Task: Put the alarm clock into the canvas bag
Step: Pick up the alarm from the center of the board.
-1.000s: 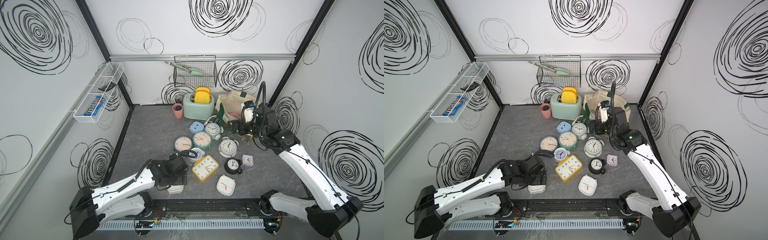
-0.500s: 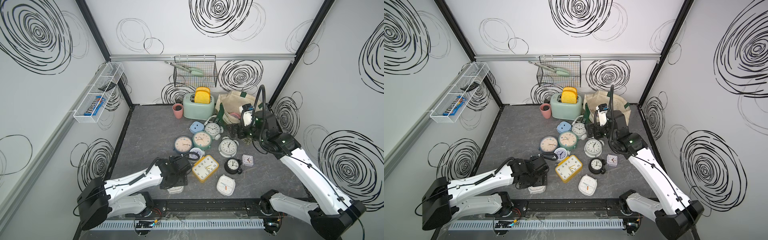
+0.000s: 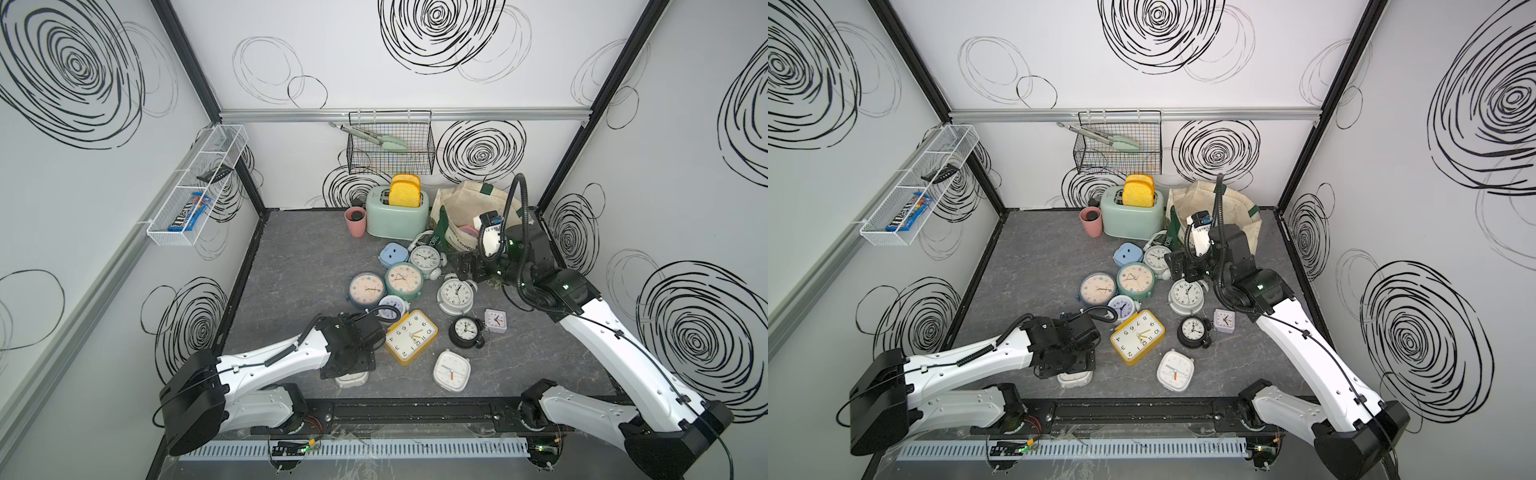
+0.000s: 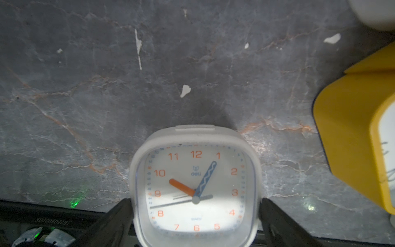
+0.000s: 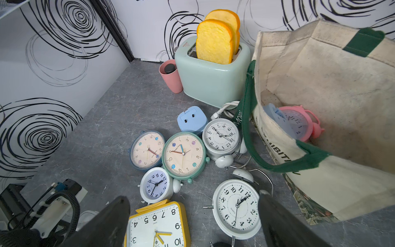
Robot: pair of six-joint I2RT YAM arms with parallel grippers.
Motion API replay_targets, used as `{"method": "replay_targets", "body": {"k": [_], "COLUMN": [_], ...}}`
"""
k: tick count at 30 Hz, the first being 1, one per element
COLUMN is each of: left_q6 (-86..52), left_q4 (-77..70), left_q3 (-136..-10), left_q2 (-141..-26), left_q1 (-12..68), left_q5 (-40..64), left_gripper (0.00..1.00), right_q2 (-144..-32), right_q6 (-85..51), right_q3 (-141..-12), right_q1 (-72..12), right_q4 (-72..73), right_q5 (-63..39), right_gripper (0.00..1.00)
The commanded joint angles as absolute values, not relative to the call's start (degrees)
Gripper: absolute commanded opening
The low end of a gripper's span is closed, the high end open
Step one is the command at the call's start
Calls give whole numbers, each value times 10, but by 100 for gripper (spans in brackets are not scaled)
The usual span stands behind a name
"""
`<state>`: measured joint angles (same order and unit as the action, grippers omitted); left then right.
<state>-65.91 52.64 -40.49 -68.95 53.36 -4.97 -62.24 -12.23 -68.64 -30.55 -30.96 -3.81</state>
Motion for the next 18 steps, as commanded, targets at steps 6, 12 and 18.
{"method": "replay_targets", "body": {"k": [6,12,18], "left_q6": [-688,-700,-716], "left_q4": [521,499,461], "left_q3": [-386,-373,-353], "left_q2": [-731,-764,-795], "left_q1": [542,553,566], "left_q5": [-51,-33,-7], "left_gripper": [96,96,96], "right_q2": [-603,-586,-581], "right_q6": [-137,-168,-184], "right_q3": [-643,-584,-560], "right_q1": [-372,-424,-448], "right_q4": [-313,-294,-276], "right_q5": [-60,-75,-79], "right_gripper": [97,97,97]}}
